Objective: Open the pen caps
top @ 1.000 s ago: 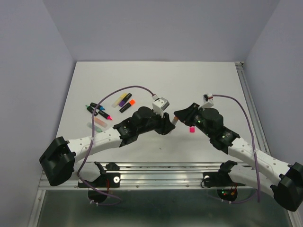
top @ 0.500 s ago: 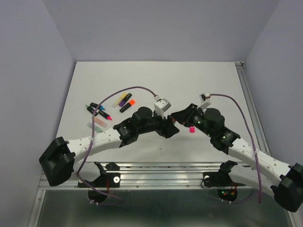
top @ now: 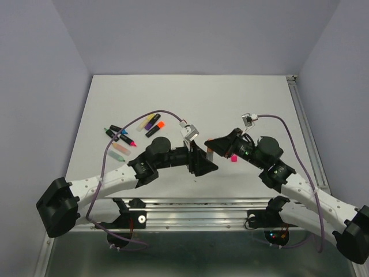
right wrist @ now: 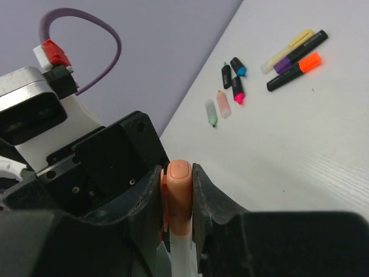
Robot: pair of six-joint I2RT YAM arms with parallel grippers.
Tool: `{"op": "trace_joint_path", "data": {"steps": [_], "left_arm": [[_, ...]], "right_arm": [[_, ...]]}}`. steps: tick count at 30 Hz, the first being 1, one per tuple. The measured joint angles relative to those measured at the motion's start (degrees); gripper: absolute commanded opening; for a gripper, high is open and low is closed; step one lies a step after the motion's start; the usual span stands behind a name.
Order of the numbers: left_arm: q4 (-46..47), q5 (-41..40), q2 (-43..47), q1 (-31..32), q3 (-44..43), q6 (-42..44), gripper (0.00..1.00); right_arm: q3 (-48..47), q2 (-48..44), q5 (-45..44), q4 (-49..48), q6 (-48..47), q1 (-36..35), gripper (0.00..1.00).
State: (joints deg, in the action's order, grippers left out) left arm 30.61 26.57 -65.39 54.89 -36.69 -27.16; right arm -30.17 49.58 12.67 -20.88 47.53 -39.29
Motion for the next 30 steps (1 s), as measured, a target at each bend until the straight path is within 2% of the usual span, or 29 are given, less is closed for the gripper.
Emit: {"op": "trace_joint_path", "data": {"steps": [7, 16, 17, 18, 19, 30], "left_arm": [[4.7, 1.9, 1.5, 0.0, 0.7, -3.0, 0.61], [7.6, 1.5, 1.5, 0.0, 0.8, -5.6, 0.38], [8.0, 1.4, 1.5, 0.0, 0.9, -5.8, 0.33], [8.3, 1.3, 1.5, 0.0, 1.0, -5.9, 0.15], [8.6, 0.9, 1.5, 0.0, 1.1, -6.4, 0.02], [10.1, -2.2, 2.3, -0.3, 2.8, -10.6, 0.0]], "right_arm": [[3.7, -3.1, 2.2, -10.0, 1.2, 0.0, 0.01], [6.6, -6.3, 1.1, -16.1, 3.0, 0.0, 0.01], [6.7, -6.7, 0.8, -16.3, 3.2, 0.0, 0.01], [6.7, -6.9, 0.7, -16.5, 3.3, -0.1, 0.01], [6.7, -6.9, 0.7, -16.8, 3.4, -0.1, 0.01], [6.5, -4.7, -0.7, -19.3, 0.6, -0.2, 0.01]]}}
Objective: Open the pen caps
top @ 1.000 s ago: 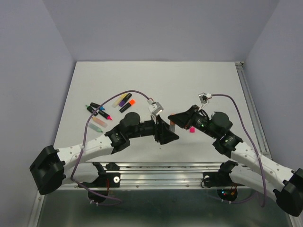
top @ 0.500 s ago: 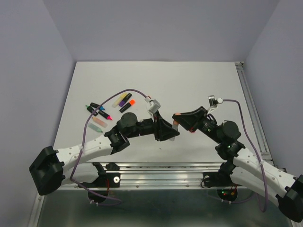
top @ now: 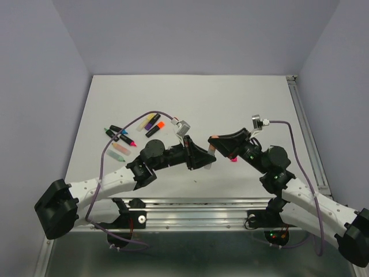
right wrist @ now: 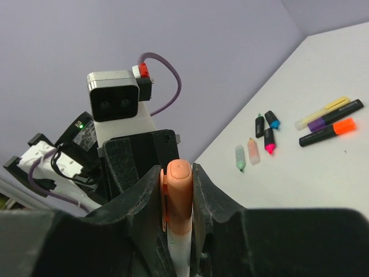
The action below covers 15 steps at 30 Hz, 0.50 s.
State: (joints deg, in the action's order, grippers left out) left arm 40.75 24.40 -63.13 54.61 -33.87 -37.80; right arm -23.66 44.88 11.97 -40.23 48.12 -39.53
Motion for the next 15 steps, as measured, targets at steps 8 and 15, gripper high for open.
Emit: {"op": "trace_joint_path", "data": {"steps": [8, 15], "left_arm": [[9.2, -4.4, 0.0, -1.2, 6.6, -4.7, 0.0], [14.9, -11.2, 2.2, -1.5, 12.4, -7.4, 0.0]], "right_arm": [[-6.5, 6.3, -0.6, 7.4, -7.4, -0.9, 0.01], [-13.4, 15.4, 8.7, 11.4, -8.2, 2.2, 0.01]]}}
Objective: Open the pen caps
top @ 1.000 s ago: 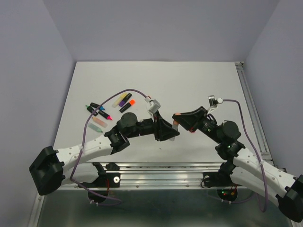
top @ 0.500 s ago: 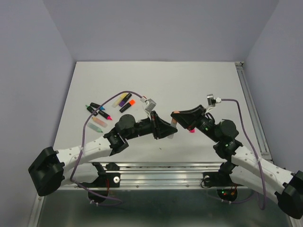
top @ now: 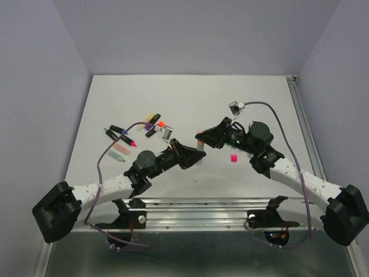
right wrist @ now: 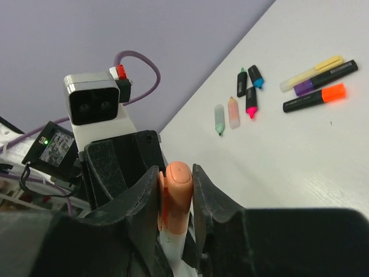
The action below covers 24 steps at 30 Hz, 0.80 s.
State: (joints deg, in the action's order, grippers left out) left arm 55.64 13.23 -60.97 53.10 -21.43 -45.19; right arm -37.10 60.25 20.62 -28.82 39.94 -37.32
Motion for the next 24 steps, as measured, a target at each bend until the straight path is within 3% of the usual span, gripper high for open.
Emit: {"op": "trace_joint_path", "data": {"steps": [3, 9, 16, 24], "left_arm": [[0.4, -1.5, 0.1, 0.0, 1.7, -0.7, 0.0], [-1.0, 9.2, 4.0, 5.2, 8.2, -2.2, 0.0], [-2.7, 8.4, 4.9, 5.4, 9.0, -3.8, 0.0], [-26.0, -5.6, 3.2, 5.3, -0.9, -2.6, 0.0]], "right_arm": [[-1.3, 3.9, 5.6, -0.2, 2.1, 3.0, 0.01], [-7.7, 12.8, -9.7, -7.2, 0.7, 19.5, 0.01], [-9.8, 14.8, -10.5, -7.9, -0.4, 20.4, 0.01], [-4.5, 9.3, -18.0, 7.9, -3.1, 20.4, 0.06]]}}
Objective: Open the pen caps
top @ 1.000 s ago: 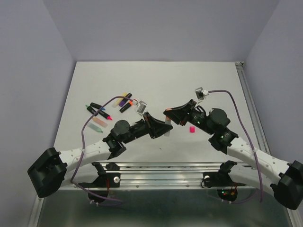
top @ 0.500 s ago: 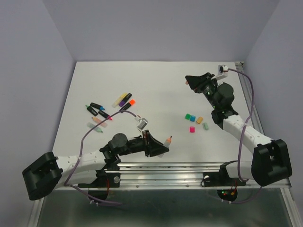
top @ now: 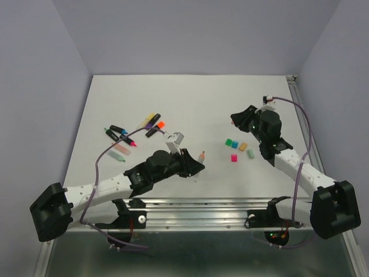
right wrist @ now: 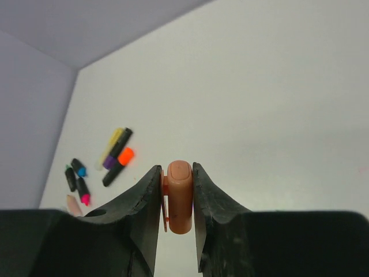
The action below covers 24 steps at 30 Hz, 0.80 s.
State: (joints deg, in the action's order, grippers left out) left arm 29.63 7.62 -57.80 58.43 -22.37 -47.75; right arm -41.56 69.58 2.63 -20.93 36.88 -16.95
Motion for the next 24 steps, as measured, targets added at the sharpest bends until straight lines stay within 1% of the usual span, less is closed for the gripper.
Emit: {"op": "trace_joint_path", "data": {"steps": [3, 6, 9, 13, 16, 19, 21, 24], "left_arm": [[-11.5, -8.6, -2.0, -0.1, -7.7, -0.4, 0.0], [-23.7, -17.3, -6.1, -1.0, -14.6, -2.0, 0.0], [-32.9, -22.2, -11.5, -3.3, -18.9, -4.4, 0.0], [-43.4, -26.6, -17.4, -6.6, -20.8, -7.2, 0.0], [-48.5, -28.0, -19.7, -7.9, -20.9, -8.6, 0.0], [-50.7, -28.5, -19.7, -8.6, -20.9, -9.2, 0.0], [-51.1, -28.7, -19.6, -9.3, -20.9, -9.4, 0.0], [-51.9, -28.6, -18.9, -11.5, -20.9, -9.7, 0.0]], "right_arm": [[4.4, -2.7, -3.5, 7.6, -1.1, 0.0, 0.07], [7.3, -3.5, -5.8, 14.3, -1.8, 0.0, 0.08], [9.0, -3.8, -8.1, 19.7, -1.8, 0.0, 0.11], [9.7, -3.9, -10.4, 25.4, -1.7, 0.0, 0.13], [10.4, -3.6, -11.5, 26.7, -1.4, 0.0, 0.13], [11.5, -2.7, -11.9, 27.3, -1.2, 0.0, 0.14], [12.1, -1.8, -11.9, 27.8, -1.0, 0.0, 0.2], [12.5, -0.8, -11.9, 28.0, -0.9, 0.0, 0.22]]}}
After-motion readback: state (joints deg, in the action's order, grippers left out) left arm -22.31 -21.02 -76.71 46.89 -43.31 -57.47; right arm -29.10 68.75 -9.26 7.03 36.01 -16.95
